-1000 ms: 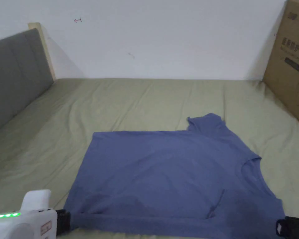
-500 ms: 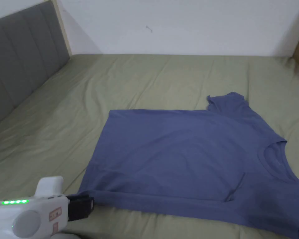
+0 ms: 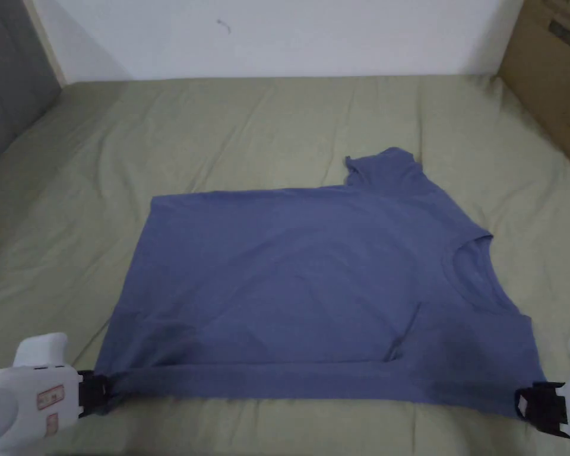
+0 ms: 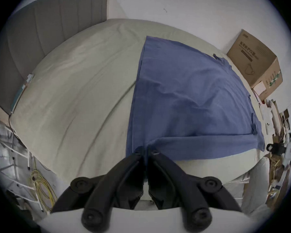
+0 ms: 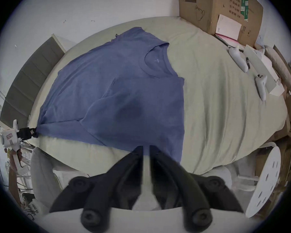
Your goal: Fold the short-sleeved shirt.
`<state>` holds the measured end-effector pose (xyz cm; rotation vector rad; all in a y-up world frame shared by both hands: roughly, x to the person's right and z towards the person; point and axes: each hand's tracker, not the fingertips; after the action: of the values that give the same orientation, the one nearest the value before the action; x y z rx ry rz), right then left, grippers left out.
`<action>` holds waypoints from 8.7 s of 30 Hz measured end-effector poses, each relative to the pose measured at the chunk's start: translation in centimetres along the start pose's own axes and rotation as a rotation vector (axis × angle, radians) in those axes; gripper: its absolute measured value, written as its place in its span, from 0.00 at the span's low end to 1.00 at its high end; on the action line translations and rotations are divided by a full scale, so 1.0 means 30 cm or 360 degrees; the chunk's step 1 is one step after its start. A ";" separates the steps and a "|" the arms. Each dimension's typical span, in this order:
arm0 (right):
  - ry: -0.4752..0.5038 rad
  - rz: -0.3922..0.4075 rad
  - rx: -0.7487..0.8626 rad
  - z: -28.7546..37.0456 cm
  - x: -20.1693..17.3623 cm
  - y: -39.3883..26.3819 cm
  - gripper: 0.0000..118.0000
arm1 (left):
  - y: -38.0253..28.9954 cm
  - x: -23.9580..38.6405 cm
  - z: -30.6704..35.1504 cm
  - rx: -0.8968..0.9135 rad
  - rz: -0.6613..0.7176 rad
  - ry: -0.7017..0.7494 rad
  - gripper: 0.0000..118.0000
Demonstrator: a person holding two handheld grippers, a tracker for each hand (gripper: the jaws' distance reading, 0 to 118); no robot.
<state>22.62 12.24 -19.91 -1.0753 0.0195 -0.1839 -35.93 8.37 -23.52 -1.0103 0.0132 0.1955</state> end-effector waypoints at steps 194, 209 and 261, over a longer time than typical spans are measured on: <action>-0.0057 -0.0017 -0.0130 -0.615 0.049 1.060 0.86 | 0.915 0.342 -0.318 0.0006 -0.0293 0.0154 0.02; -0.0041 0.0031 -0.0028 -0.482 0.005 1.044 0.02 | 0.898 0.317 -0.269 -0.0007 -0.0286 0.0084 0.02; 0.0469 0.0197 0.0060 -0.130 -0.575 0.158 0.04 | 0.044 -0.313 -0.157 -0.0152 0.1002 -0.0908 0.96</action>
<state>5.88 13.76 -27.19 -0.9985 0.3456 -0.2288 -45.01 3.61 -26.20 -0.9906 -0.2015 1.0621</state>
